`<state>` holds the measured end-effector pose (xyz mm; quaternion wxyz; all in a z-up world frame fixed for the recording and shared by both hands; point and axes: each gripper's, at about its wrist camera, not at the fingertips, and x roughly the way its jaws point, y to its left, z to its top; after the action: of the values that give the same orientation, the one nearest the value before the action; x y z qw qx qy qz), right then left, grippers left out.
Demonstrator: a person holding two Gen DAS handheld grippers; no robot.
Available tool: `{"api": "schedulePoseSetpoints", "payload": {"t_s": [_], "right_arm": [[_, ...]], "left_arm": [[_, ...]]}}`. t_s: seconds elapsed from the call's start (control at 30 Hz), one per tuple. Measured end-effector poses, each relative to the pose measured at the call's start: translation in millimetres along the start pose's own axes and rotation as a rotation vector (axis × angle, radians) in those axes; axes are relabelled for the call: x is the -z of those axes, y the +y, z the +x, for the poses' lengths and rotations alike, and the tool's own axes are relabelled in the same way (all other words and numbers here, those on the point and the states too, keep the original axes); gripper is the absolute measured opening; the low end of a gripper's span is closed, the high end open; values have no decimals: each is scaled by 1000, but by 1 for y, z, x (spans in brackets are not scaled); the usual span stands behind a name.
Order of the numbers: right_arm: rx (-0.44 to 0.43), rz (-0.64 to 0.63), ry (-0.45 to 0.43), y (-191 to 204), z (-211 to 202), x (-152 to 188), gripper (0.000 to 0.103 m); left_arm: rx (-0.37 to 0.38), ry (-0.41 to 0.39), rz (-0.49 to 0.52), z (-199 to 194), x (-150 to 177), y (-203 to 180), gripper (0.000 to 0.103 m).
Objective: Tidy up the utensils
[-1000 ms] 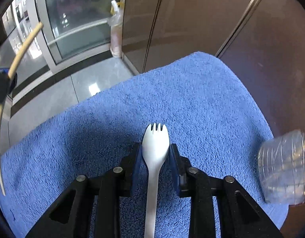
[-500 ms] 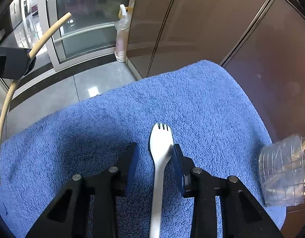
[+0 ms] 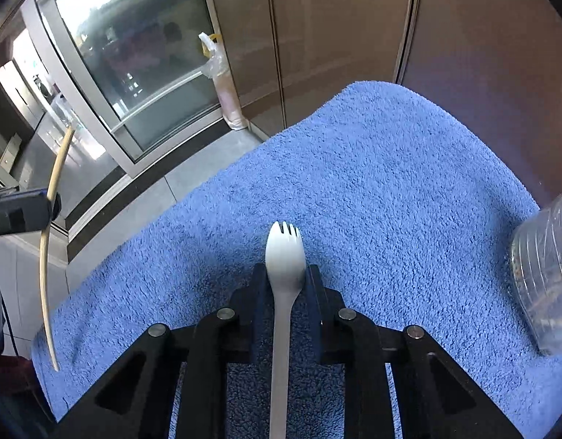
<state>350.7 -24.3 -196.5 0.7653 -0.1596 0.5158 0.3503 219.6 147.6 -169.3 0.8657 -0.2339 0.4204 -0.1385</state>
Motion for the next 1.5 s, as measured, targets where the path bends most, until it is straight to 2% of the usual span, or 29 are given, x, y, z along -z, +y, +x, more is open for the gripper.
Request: {"api": "schedulePoseSetpoints", "payload": {"t_s": [0.13,0.27,0.37,0.43,0.57,0.6,0.77,1.2,1.27,1.3,1.4,1.5], "right_arm": [[24,-20,33,2,6,-9,23],[-9,-1,65,-5,11,-14,23],[-84,64,73,-17,12,-13,23],[-167,142,71,-32,13,-11,23],[-254,255,46,-52,14,-5,24],[-245,260,41,-54,13,-4,27],[-191,252,34,-57,10,0,27],[-157,170,58,-49,25,-21,27],[-123,142,68,-46,25,-21,22],[-91,119,74,-42,25,-22,15],[-27,53,83,-29,24,-24,5],[4,-20,87,-13,20,-25,4]], "left_arm": [[1,3,8,2,1,-3,5],[-2,11,5,4,1,-1,5],[-3,16,-2,6,1,1,5],[-3,18,-4,7,1,1,5],[-7,21,3,8,0,0,5],[-8,22,3,9,0,-1,5],[-7,27,11,13,0,-5,5],[-11,44,8,22,0,-6,5],[-9,47,5,24,0,-6,5],[-8,48,4,24,1,-6,5],[-7,49,3,24,2,-5,5],[-7,49,-2,23,1,-3,5]]}}
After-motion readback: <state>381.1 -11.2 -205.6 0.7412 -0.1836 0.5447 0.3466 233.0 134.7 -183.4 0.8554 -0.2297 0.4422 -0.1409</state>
